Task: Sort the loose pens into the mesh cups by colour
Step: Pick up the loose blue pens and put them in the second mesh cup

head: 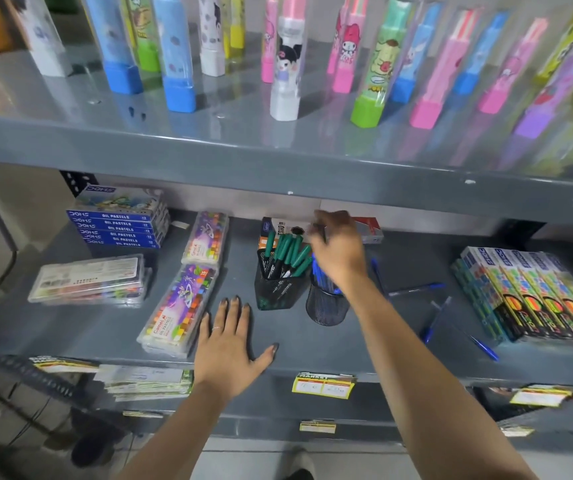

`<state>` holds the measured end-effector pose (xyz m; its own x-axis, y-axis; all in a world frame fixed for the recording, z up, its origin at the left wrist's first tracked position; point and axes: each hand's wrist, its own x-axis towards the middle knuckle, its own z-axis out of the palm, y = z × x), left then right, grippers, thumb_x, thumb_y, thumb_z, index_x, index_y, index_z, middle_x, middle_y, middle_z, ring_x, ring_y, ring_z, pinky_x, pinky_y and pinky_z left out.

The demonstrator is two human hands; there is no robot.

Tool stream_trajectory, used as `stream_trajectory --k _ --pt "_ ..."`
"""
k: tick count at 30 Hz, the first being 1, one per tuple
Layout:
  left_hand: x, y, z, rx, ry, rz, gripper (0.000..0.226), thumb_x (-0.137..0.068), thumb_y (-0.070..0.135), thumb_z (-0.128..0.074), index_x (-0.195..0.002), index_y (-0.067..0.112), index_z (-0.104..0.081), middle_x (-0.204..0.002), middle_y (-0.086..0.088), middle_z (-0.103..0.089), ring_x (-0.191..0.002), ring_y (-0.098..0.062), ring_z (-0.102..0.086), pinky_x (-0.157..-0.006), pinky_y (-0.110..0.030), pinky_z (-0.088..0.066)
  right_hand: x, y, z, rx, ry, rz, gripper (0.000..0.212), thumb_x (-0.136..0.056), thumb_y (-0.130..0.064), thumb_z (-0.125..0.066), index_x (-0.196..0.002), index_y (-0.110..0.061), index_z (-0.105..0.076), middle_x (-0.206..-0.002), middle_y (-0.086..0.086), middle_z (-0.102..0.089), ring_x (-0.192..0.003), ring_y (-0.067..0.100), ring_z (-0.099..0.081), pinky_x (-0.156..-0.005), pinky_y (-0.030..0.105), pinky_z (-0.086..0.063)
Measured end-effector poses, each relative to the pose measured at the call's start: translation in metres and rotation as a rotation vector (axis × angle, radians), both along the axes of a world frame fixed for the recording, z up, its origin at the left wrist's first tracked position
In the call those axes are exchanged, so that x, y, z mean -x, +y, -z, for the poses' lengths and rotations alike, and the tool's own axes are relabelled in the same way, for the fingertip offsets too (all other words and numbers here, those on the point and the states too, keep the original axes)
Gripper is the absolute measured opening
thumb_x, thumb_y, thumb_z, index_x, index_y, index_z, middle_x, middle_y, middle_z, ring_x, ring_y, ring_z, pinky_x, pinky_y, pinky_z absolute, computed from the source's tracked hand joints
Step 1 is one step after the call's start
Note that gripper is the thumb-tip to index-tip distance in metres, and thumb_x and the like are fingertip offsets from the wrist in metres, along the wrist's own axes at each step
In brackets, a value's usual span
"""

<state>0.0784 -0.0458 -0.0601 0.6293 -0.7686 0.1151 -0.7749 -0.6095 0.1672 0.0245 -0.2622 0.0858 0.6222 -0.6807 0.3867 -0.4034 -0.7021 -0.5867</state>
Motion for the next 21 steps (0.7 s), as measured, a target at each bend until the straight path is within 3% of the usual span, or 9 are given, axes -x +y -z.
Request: stream_trajectory --k 2,4,8,11,16,21 --pt "0.000 0.000 0.000 -0.005 -0.003 0.000 0.095 -0.083 0.080 -0.021 -0.146 0.011 -0.038 -0.156 -0.012 -0.032 -0.146 -0.030 -0.023 -0.116 -0.051 -0.011 0.013 -0.030 0.007 -0.002 -0.175 0.181 0.018 -0.088 -0.011 -0.059 -0.099 -0.003 -0.071 -0.095 0.022 -0.067 -0.086 0.038 -0.065 -0.076 0.039 -0.052" --pt "0.000 0.000 0.000 -0.008 -0.009 0.001 0.096 -0.083 0.080 -0.020 -0.147 0.011 -0.038 -0.156 -0.012 -0.032 -0.146 -0.029 -0.023 -0.116 -0.050 -0.010 0.029 -0.062 0.021 -0.011 -0.153 0.336 0.016 -0.083 -0.006 -0.055 -0.090 -0.002 -0.069 -0.086 0.024 -0.068 -0.079 0.041 -0.065 -0.068 0.041 -0.052" --pt "0.000 0.000 -0.001 -0.007 -0.015 -0.002 0.094 -0.083 0.080 -0.022 -0.145 0.011 -0.040 -0.156 -0.012 -0.034 -0.145 -0.030 -0.025 -0.116 -0.050 -0.011 0.054 -0.107 0.075 -0.134 0.416 0.393 0.028 -0.085 -0.016 -0.053 -0.101 0.002 -0.067 -0.105 0.027 -0.067 -0.105 0.043 -0.060 -0.087 0.042 -0.049" --pt "0.000 -0.001 0.000 -0.006 -0.005 -0.012 0.094 -0.083 0.080 -0.024 -0.146 0.012 -0.039 -0.157 -0.011 -0.032 -0.146 -0.029 -0.023 -0.117 -0.051 -0.013 0.060 -0.108 0.095 -0.206 0.515 0.465 0.034 -0.093 -0.023 -0.047 -0.113 -0.001 -0.064 -0.121 0.025 -0.059 -0.116 0.041 -0.052 -0.093 0.043 -0.047" --pt "0.000 -0.001 0.000 -0.020 -0.004 -0.021 0.093 -0.083 0.080 -0.023 -0.148 0.014 -0.036 -0.159 -0.009 -0.028 -0.147 -0.027 -0.018 -0.118 -0.051 -0.015 0.054 -0.099 0.083 -0.230 0.417 0.476 0.023 -0.093 -0.009 -0.051 -0.108 0.003 -0.063 -0.113 0.025 -0.065 -0.107 0.042 -0.062 -0.084 0.042 -0.051" --pt "0.001 -0.001 -0.002 -0.011 -0.008 -0.018 0.095 -0.083 0.080 -0.018 -0.148 0.014 -0.035 -0.158 -0.009 -0.028 -0.147 -0.027 -0.019 -0.119 -0.052 -0.016 0.060 -0.086 0.030 -0.239 -0.076 0.415 0.036 -0.084 -0.004 -0.059 -0.120 -0.008 -0.057 -0.096 0.019 -0.070 -0.086 0.031 -0.065 -0.070 0.023 -0.040"
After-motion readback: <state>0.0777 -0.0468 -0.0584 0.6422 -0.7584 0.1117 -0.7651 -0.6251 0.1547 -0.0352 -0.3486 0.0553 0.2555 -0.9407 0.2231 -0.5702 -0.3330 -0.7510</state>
